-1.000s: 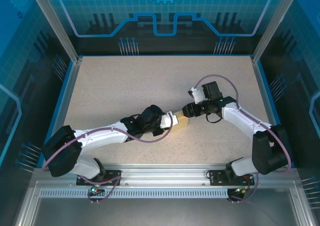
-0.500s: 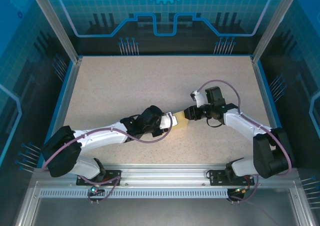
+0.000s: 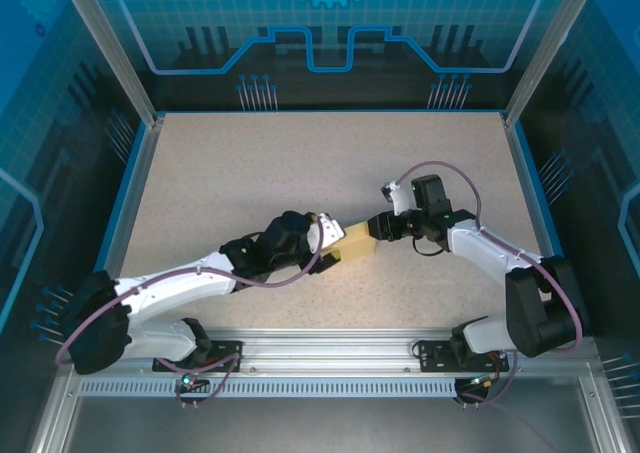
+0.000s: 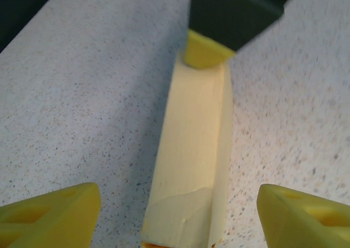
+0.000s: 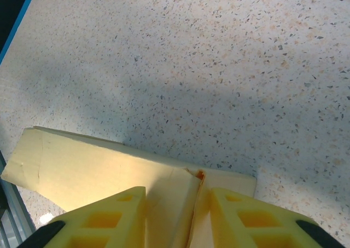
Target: Fold the paper box
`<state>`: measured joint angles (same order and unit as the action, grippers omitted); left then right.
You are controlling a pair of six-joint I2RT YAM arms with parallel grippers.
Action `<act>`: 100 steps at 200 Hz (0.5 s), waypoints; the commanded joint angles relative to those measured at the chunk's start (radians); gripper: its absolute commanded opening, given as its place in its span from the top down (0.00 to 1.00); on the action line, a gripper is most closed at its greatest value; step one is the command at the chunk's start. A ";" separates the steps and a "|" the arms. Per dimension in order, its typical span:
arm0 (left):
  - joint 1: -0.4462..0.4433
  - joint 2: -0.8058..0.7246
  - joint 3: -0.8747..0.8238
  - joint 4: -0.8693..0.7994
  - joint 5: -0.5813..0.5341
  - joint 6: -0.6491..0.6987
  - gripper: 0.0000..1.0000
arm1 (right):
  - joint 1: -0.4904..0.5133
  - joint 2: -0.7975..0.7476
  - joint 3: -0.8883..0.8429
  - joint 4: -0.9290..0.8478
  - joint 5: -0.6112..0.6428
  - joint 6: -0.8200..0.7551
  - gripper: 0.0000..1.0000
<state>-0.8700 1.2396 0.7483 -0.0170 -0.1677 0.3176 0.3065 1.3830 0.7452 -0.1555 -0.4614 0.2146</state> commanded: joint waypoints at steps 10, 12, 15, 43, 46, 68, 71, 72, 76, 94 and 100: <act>0.060 -0.081 -0.006 -0.068 0.004 -0.327 0.19 | -0.004 0.016 -0.038 -0.090 0.058 -0.003 0.66; 0.066 -0.083 -0.007 -0.075 0.007 -0.343 0.19 | -0.004 0.017 -0.039 -0.089 0.059 -0.002 0.66; 0.077 -0.087 -0.010 -0.082 0.013 -0.370 0.19 | -0.004 0.016 -0.038 -0.089 0.058 -0.002 0.66; 0.176 -0.109 -0.054 -0.090 0.108 -0.544 0.19 | -0.001 0.025 -0.043 -0.074 0.055 0.004 0.65; 0.185 -0.109 -0.060 -0.084 0.122 -0.555 0.19 | -0.001 0.026 -0.043 -0.072 0.056 0.005 0.65; 0.221 -0.092 -0.078 -0.034 0.195 -0.602 0.19 | 0.005 0.031 -0.037 -0.074 0.055 0.005 0.64; 0.224 -0.085 -0.077 -0.030 0.199 -0.604 0.19 | 0.006 0.030 -0.037 -0.075 0.057 0.005 0.64; 0.225 -0.083 -0.076 -0.029 0.201 -0.605 0.19 | 0.006 0.030 -0.037 -0.075 0.058 0.005 0.64; 0.226 -0.074 -0.074 -0.026 0.209 -0.607 0.19 | 0.006 0.029 -0.035 -0.076 0.058 0.004 0.64; 0.230 -0.020 -0.058 -0.012 0.233 -0.612 0.19 | 0.009 0.021 -0.034 -0.082 0.065 0.002 0.63; 0.231 -0.001 -0.052 -0.012 0.236 -0.613 0.19 | 0.008 0.020 -0.035 -0.085 0.068 0.002 0.63</act>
<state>-0.6476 1.1797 0.6834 -0.0536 -0.0135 -0.2279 0.3073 1.3830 0.7452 -0.1551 -0.4587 0.2184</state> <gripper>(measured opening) 0.812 0.365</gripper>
